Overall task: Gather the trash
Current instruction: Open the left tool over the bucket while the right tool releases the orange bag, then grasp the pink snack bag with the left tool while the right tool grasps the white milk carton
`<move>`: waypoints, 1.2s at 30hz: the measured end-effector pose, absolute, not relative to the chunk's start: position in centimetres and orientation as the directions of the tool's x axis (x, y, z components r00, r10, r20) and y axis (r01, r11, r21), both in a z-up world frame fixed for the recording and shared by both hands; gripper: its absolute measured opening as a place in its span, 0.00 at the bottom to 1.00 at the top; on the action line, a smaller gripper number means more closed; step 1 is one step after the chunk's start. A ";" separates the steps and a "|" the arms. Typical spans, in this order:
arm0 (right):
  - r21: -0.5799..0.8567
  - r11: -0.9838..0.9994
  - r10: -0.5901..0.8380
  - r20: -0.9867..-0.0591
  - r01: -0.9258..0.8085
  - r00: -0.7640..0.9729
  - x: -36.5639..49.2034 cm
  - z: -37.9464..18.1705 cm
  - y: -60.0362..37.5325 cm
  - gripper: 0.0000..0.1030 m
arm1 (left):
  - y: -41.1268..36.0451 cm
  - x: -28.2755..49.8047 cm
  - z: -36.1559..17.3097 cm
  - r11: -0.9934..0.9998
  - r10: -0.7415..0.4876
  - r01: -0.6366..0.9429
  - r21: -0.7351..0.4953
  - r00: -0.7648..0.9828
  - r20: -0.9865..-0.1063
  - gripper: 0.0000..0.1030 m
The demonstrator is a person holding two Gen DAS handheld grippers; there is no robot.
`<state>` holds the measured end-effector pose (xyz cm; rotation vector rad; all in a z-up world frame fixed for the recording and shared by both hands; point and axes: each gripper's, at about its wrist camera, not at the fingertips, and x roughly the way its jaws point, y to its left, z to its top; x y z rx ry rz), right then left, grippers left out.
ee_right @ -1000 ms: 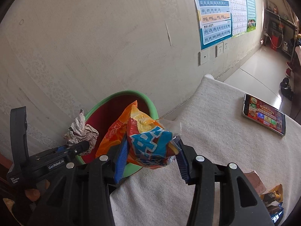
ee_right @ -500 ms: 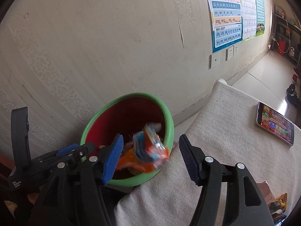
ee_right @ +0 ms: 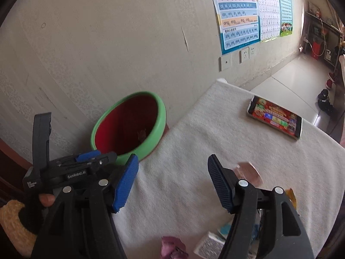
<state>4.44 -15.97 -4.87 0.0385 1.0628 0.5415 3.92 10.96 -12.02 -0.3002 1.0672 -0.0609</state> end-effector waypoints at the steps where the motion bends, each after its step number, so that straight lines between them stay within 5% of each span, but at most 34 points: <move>1: 0.283 0.869 0.430 -0.837 -0.406 0.338 3.4 -5.4 -16.6 0.63 | 10.2 3.8 -12.3 0.959 -0.202 -0.083 -0.272 0.475 -0.857 0.62; 6: 0.328 0.854 0.423 -0.889 -0.404 0.172 -2.5 -8.7 -18.6 0.63 | 8.0 3.1 -12.9 0.963 -0.215 -0.049 -0.265 0.453 -0.865 0.62; 11: 0.324 0.900 0.397 -0.886 -0.291 0.241 -3.8 -9.3 -22.1 0.63 | 6.0 2.0 -13.3 0.962 -0.252 0.011 -0.272 0.416 -0.874 0.62; 19: 0.165 0.927 0.240 -0.951 -0.337 0.194 -1.3 -11.1 -24.8 0.63 | -1.8 -2.5 -16.1 0.857 -0.500 0.169 -0.488 0.037 -0.865 0.73; 26: 0.193 0.904 0.264 -0.954 -0.382 0.142 -1.0 -12.7 -25.0 0.71 | -7.0 -4.3 -18.5 0.827 -0.481 0.271 -0.493 -0.112 -0.869 0.73; 31: 0.196 0.891 0.256 -0.962 -0.409 0.097 -1.8 -14.3 -24.3 0.69 | -6.6 -3.9 -19.5 0.809 -0.531 0.193 -0.555 -0.163 -0.831 0.73; 36: 0.220 0.909 0.283 -0.949 -0.353 0.138 -1.6 -14.2 -25.0 0.49 | -7.1 -4.2 -19.2 0.790 -0.553 0.195 -0.581 -0.184 -0.813 0.73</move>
